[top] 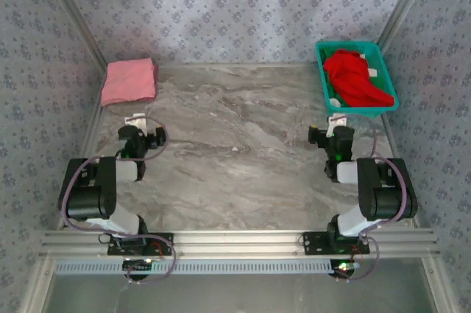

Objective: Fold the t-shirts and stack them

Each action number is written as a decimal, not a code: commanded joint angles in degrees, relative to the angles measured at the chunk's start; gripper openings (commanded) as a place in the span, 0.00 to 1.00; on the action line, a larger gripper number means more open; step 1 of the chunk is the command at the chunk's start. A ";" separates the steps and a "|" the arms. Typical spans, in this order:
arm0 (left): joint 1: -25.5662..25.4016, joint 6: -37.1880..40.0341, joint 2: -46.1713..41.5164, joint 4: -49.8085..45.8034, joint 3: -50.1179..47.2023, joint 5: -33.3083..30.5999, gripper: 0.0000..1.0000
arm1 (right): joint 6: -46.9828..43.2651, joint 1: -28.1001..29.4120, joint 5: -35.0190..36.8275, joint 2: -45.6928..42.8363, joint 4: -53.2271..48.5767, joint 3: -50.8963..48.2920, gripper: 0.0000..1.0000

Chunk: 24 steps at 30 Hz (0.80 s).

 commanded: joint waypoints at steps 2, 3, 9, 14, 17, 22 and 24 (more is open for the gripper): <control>-0.35 0.19 0.10 0.75 0.57 -0.19 0.98 | 0.84 -0.17 0.46 0.30 1.07 0.14 1.00; -0.33 0.19 0.14 0.74 0.58 -0.20 0.98 | 0.84 -0.17 0.46 0.30 1.07 0.11 1.00; -0.32 -0.04 0.11 0.76 0.58 0.04 0.98 | 0.84 -0.17 0.46 0.30 1.07 0.13 1.00; -0.16 -0.02 0.08 0.74 0.54 0.07 0.98 | 0.92 -0.27 0.17 0.29 1.09 0.04 1.00; -0.08 -0.11 0.15 0.69 0.58 0.42 0.98 | 0.99 -0.43 0.11 0.30 0.90 0.28 1.00; 0.02 -0.16 0.11 0.65 0.66 0.53 0.98 | 0.97 -0.43 0.12 0.30 0.90 0.27 1.00; -0.18 0.05 -0.38 0.72 0.70 0.23 0.98 | 0.93 -0.30 0.16 0.21 1.09 0.11 1.00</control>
